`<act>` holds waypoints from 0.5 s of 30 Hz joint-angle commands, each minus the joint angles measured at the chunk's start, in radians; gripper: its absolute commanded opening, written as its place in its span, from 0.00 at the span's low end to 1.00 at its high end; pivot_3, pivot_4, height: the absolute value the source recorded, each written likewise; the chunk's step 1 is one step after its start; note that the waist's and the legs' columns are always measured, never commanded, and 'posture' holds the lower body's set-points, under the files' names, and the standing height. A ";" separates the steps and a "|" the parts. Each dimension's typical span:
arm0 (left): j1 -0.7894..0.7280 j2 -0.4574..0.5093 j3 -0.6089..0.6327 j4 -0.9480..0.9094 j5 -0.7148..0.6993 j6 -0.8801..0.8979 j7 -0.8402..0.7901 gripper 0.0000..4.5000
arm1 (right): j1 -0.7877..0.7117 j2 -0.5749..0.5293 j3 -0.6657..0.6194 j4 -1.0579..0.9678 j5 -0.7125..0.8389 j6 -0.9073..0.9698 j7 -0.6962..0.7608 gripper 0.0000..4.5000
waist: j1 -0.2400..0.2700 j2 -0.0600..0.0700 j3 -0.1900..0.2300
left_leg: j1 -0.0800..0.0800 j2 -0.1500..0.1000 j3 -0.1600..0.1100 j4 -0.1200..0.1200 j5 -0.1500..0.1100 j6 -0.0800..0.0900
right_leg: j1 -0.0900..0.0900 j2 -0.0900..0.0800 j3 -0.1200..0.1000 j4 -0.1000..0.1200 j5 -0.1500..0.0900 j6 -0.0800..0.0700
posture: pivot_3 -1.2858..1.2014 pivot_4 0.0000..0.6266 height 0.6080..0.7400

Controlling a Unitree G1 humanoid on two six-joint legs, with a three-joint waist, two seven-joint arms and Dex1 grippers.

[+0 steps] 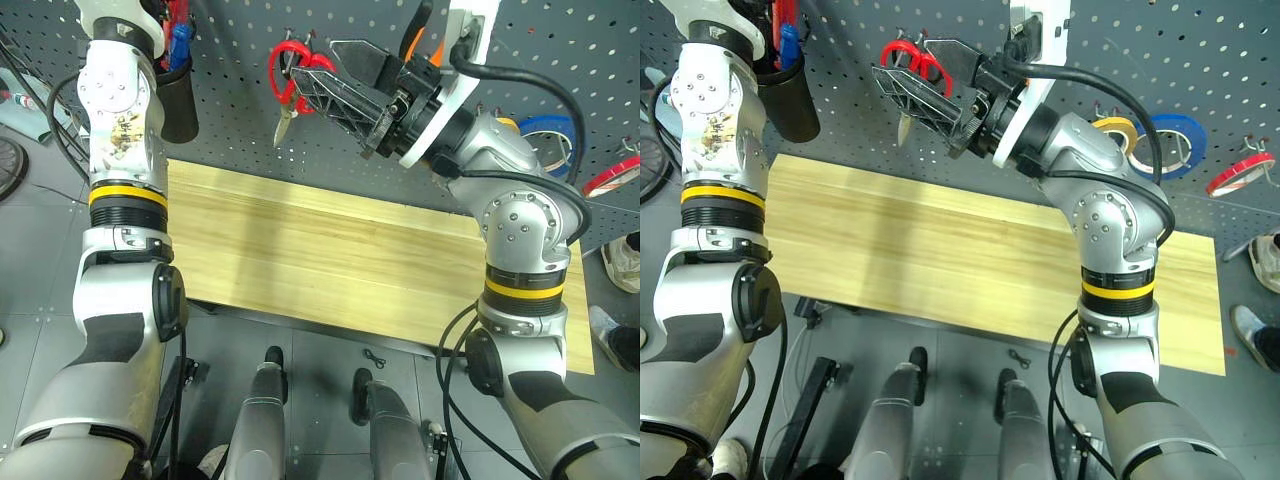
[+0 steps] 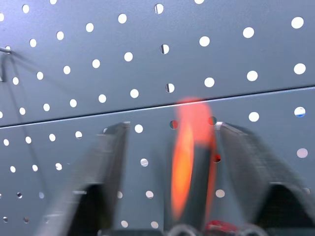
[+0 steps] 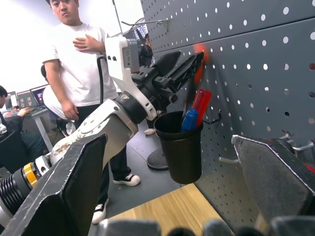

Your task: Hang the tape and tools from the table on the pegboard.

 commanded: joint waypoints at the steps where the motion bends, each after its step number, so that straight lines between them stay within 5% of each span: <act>1: 0.028 0.032 0.021 -0.144 -0.026 0.045 -0.020 0.99 | 0.012 -0.022 -0.002 -0.049 -0.001 -0.009 0.009 1.00 | 0.000 0.000 0.000 | 0.000 0.000 0.000 0.000 0.000 0.000 | 0.000 0.000 0.000 0.000 0.000 0.000 | 0.57 0.52 1.00; 15: 0.571 0.211 -0.070 -1.059 -0.501 1.007 -0.426 0.99 | 0.408 -0.303 0.034 -0.317 -0.029 0.112 0.030 1.00 | 0.000 0.000 0.000 | 0.003 0.000 -0.002 0.002 0.000 0.000 | 0.004 0.000 0.000 -0.001 0.000 0.000 | 0.59 0.57 1.00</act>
